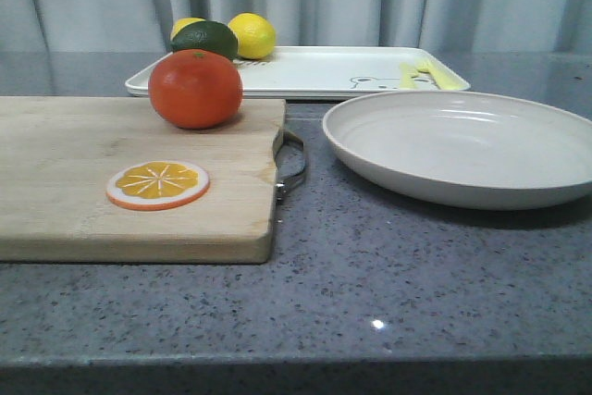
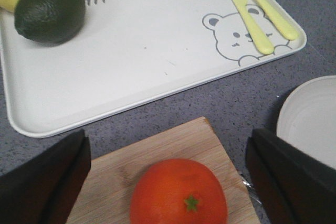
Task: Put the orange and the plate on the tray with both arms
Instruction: 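Lower the left gripper over the large orange and close on it, then lift the orange with the left gripper and carry it over the plate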
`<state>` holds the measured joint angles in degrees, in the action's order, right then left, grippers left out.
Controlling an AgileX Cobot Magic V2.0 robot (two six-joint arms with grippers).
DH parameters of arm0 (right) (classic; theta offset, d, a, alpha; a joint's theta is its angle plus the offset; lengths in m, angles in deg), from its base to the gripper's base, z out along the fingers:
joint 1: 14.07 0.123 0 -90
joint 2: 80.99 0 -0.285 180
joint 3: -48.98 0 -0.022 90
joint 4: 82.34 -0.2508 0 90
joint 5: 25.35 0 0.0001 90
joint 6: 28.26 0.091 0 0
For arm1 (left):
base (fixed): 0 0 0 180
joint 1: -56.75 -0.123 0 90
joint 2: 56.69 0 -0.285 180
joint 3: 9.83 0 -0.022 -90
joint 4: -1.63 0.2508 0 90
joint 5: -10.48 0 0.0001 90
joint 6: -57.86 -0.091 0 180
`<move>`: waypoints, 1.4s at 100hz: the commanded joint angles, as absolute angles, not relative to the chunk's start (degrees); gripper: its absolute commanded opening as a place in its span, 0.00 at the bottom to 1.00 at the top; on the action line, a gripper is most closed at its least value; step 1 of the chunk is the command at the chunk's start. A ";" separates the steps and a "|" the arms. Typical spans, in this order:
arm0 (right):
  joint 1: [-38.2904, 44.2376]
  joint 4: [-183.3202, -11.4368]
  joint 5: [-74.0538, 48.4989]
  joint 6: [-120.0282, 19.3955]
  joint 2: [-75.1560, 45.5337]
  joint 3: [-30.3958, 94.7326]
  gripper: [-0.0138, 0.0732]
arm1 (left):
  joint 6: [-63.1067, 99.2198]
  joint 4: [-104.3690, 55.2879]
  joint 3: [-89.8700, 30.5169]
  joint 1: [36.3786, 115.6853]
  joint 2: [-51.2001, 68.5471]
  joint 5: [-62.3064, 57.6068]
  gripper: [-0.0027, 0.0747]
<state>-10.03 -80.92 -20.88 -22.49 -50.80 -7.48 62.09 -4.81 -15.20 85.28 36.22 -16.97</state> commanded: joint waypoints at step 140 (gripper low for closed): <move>-9.95 -80.55 -25.97 -22.81 -50.06 -5.32 0.09 | 62.08 -10.39 -3.68 86.13 48.04 -34.69 0.58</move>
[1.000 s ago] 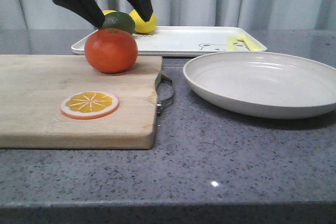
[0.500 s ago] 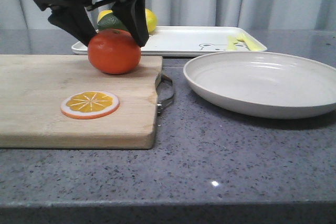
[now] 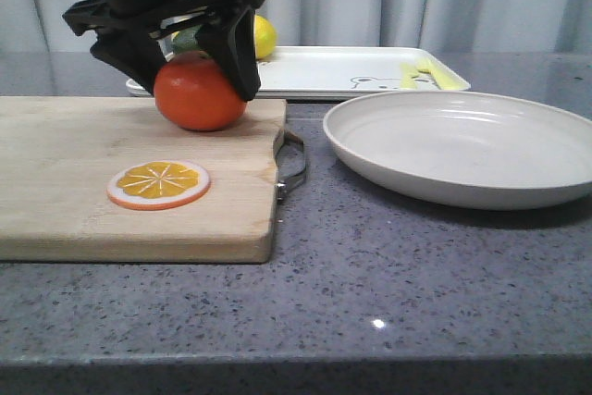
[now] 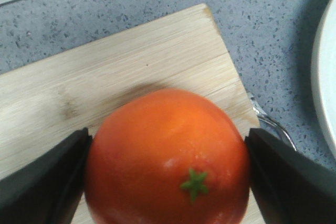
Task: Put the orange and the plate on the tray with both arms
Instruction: 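Lift the orange with the left gripper and carry it over the plate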
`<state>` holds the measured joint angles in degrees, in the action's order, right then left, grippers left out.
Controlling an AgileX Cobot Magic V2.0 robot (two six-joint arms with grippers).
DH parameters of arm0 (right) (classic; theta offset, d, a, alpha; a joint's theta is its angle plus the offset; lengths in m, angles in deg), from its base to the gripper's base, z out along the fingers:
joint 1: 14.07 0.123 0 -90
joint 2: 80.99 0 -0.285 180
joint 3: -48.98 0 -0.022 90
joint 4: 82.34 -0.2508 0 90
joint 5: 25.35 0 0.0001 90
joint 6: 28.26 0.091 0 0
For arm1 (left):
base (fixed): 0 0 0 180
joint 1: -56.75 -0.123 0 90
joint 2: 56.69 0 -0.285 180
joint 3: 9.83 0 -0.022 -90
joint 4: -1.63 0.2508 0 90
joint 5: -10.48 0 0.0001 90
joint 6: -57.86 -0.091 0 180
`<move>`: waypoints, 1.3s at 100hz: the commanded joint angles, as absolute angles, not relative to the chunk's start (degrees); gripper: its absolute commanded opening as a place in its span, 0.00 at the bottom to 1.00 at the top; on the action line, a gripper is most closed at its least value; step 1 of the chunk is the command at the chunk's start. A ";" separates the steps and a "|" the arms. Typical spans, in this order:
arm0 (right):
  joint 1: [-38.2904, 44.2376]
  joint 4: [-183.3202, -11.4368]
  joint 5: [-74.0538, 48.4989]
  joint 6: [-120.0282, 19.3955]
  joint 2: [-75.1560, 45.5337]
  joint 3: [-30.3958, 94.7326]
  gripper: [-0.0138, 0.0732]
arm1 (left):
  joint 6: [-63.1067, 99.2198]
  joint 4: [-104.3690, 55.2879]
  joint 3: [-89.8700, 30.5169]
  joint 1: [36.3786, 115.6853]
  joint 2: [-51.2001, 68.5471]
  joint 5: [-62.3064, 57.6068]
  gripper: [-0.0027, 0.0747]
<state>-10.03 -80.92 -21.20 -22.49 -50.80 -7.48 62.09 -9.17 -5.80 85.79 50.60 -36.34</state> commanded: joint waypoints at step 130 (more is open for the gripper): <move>-9.95 -80.55 -25.70 -22.81 -50.06 -5.32 0.09 | 60.24 -17.56 9.68 103.34 59.32 -28.09 0.65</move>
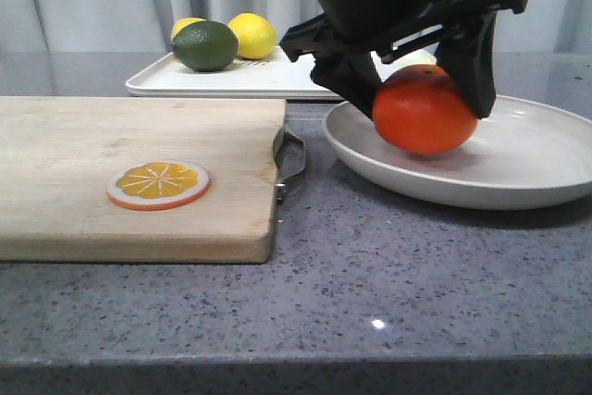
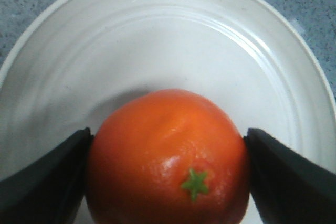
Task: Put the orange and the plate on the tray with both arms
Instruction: 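Lift the orange with the left gripper and carry it over the plate, then lower the orange onto the plate, open the left gripper, withdraw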
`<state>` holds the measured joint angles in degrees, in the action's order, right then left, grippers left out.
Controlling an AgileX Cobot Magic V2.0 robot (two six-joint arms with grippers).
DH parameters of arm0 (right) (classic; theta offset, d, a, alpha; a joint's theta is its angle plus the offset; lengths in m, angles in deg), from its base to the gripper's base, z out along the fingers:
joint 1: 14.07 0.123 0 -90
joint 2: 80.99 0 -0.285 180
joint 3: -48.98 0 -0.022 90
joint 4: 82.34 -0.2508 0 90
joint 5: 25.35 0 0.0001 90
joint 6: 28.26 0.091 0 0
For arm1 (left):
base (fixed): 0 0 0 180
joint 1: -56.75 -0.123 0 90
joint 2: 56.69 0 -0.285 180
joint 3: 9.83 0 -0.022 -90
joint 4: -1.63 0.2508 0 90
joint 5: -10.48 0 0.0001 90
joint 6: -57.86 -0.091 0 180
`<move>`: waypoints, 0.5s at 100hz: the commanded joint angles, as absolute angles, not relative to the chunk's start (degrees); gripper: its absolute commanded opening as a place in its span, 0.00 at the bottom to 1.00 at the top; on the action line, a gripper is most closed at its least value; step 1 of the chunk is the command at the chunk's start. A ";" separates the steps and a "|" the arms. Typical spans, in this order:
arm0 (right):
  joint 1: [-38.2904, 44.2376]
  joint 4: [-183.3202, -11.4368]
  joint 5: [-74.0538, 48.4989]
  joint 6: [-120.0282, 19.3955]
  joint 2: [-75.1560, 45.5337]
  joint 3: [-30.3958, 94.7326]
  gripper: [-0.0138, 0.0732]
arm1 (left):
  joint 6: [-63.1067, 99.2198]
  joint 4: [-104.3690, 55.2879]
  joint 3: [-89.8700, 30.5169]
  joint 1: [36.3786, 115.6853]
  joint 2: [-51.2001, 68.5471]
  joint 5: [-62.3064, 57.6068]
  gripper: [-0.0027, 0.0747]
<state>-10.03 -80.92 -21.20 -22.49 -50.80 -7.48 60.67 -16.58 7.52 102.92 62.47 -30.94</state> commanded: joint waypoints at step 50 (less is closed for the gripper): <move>-9.95 -80.55 -25.70 -22.81 -50.06 -5.32 0.09 | 60.21 -16.59 10.28 103.34 59.32 -27.85 0.82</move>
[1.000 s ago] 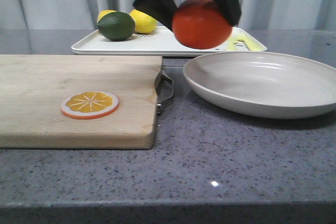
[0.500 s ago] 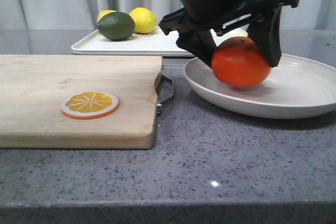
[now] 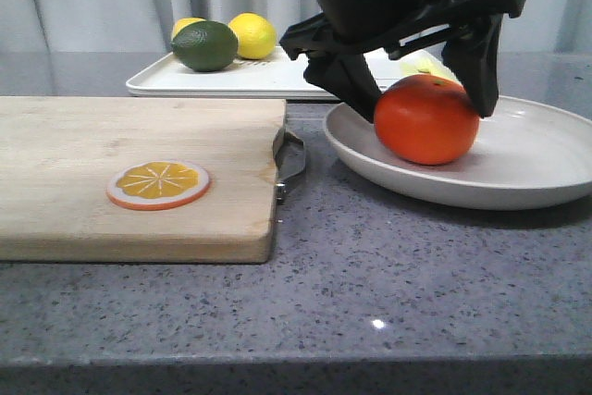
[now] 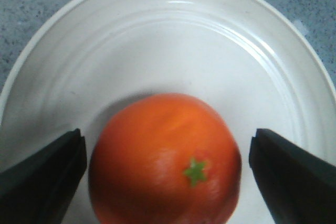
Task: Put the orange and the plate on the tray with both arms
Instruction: 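Lower the orange onto the plate, open the left gripper, withdraw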
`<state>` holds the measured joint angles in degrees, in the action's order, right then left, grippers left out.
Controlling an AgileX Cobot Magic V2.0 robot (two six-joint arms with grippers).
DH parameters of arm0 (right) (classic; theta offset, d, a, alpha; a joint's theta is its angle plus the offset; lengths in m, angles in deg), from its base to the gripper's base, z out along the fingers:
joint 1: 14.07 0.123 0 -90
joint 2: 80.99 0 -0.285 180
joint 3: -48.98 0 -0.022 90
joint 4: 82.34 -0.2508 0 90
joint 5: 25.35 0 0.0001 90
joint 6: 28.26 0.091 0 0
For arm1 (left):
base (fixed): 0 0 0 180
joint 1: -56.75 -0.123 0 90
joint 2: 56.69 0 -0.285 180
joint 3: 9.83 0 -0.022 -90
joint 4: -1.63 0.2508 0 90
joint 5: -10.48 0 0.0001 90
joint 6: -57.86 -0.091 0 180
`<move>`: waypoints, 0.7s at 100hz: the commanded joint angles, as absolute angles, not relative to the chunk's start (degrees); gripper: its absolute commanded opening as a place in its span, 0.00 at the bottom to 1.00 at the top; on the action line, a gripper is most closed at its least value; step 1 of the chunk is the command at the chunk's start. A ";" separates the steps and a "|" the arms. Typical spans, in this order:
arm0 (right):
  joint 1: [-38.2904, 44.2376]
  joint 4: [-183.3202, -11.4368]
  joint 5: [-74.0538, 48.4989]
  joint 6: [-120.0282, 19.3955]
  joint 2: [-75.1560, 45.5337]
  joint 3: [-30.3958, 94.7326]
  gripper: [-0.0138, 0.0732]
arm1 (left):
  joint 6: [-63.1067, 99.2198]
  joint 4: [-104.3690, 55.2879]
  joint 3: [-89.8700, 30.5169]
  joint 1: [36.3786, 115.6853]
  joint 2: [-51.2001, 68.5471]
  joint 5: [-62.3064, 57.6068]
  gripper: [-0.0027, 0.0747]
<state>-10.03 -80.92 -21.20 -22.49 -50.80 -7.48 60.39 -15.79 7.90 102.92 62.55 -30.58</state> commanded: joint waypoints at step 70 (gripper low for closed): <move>-9.95 -80.55 -25.70 -22.81 -50.06 -5.32 0.09 | 59.94 -11.74 16.17 102.87 53.30 -34.65 0.29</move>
